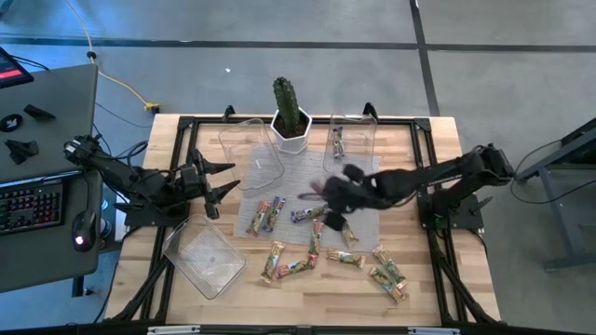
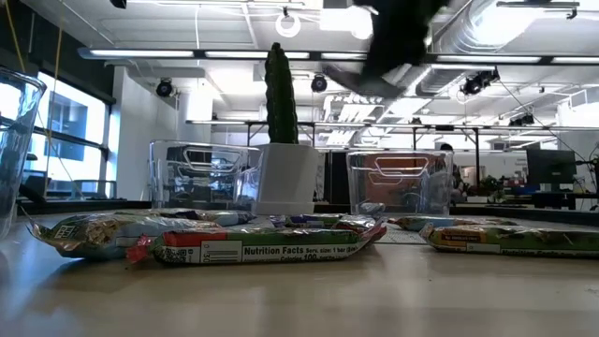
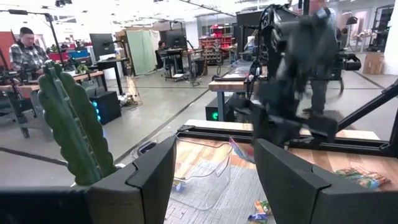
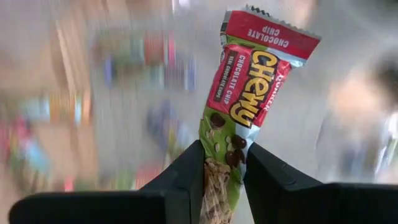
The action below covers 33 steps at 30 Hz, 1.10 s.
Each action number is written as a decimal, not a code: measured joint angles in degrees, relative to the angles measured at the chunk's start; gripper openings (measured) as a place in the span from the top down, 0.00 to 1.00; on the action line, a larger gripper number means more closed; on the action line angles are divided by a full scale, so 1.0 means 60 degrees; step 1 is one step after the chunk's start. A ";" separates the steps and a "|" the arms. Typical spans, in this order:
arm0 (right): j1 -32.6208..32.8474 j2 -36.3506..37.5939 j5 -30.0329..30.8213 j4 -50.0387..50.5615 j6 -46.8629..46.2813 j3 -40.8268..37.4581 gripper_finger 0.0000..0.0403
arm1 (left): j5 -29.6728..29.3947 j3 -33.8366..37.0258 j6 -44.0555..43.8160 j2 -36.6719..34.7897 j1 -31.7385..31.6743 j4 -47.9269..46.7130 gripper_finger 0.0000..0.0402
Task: Pick and place Granola Bars by type
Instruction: Put the red granola bar into the top left transparent bin
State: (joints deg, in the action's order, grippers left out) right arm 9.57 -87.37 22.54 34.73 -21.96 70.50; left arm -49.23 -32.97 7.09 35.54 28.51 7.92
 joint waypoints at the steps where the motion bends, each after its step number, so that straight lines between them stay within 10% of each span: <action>1: -0.0141 0.0000 0.0187 -0.0771 0.0667 0.0051 0.79 | 0.0000 0.0000 0.0002 0.0002 0.0000 0.0000 0.48; 9: -0.1489 -0.1158 0.0106 -0.7067 0.4223 -0.0166 0.79 | -0.0066 0.0000 0.0001 -0.0006 0.0000 0.0015 0.48; 19: -0.2625 -0.4003 -0.0594 -1.1903 0.4517 -0.0102 0.79 | -0.0474 0.0000 0.0018 -0.0009 0.0000 0.0011 0.48; 24: -0.2962 -0.5077 -0.1349 -1.0983 0.4176 0.0916 0.79 | -0.0477 0.0000 0.0018 -0.0009 0.0000 0.0011 0.48; 33: -0.3331 -0.5910 -0.1540 -0.4526 0.4424 0.4853 0.79 | -0.0501 0.0004 0.0015 -0.0009 0.0000 0.0012 0.48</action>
State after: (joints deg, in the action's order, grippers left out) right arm -10.41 -122.83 13.30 7.57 4.59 99.62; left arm -52.24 -32.95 7.18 35.48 28.51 8.00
